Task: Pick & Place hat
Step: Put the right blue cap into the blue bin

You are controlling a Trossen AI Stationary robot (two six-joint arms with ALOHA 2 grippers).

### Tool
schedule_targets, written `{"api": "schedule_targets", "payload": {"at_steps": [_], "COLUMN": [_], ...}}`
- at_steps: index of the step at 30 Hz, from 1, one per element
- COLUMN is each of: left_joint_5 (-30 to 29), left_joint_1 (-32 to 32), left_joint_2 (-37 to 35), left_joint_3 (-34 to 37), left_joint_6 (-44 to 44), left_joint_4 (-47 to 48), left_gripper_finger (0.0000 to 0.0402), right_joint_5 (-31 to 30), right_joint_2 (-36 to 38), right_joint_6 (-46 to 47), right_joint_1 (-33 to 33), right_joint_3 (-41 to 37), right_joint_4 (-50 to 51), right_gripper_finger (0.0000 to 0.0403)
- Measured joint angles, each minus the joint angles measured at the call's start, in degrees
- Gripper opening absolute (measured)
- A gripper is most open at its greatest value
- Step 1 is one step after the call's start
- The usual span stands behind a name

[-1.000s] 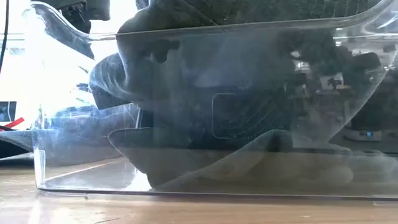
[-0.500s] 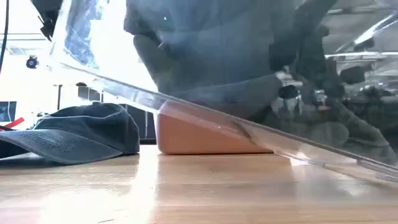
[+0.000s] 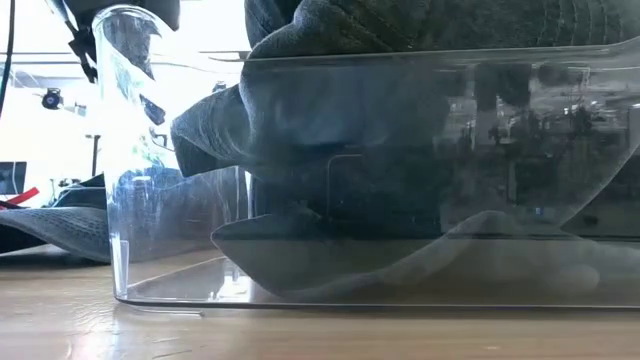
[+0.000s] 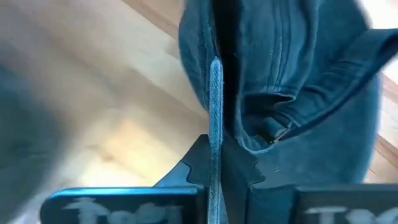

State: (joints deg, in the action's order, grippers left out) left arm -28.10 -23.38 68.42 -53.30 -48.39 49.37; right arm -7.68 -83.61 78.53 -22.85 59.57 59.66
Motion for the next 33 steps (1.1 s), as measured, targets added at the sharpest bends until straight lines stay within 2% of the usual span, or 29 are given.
{"api": "schedule_targets", "payload": {"at_steps": [9, 14, 17, 20, 25, 28, 33], "left_joint_5": [-1.1, -5.1, -9.1, -13.0, -15.5, -15.5, -15.5], "left_joint_1": [0.0, 0.0, 0.1, 0.1, 0.1, 0.1, 0.1], "left_joint_2": [0.0, 0.0, -0.1, -0.3, -0.7, -1.0, -1.5], "left_joint_3": [0.0, 0.0, 0.0, 0.0, 0.0, 0.0, 0.0], "left_joint_6": [-1.6, -1.4, -1.2, -1.3, -1.3, -1.5, -1.6], "left_joint_4": [-4.0, -12.8, -17.4, -20.0, -21.4, -21.5, -21.7], "left_gripper_finger": [0.0122, 0.0122, 0.0122, 0.0122, 0.0122, 0.0122, 0.0122], "right_joint_5": [-4.1, -13.7, -20.2, -23.6, -24.2, -27.9, -30.5], "right_joint_2": [18.6, 27.8, 30.0, 29.4, 23.1, 18.3, 9.3], "right_joint_6": [-2.2, -8.5, -14.2, -19.1, -21.8, -15.4, -6.9], "right_joint_1": [1.2, 3.8, 7.0, 11.4, 19.1, 23.0, 28.2], "right_joint_3": [6.4, 6.3, 4.6, 2.5, 1.0, 0.4, -0.9], "right_joint_4": [-2.3, -19.9, -31.2, -42.5, -54.4, -58.3, -74.1], "right_gripper_finger": [0.0014, 0.0014, 0.0014, 0.0014, 0.0014, 0.0013, 0.0016]}}
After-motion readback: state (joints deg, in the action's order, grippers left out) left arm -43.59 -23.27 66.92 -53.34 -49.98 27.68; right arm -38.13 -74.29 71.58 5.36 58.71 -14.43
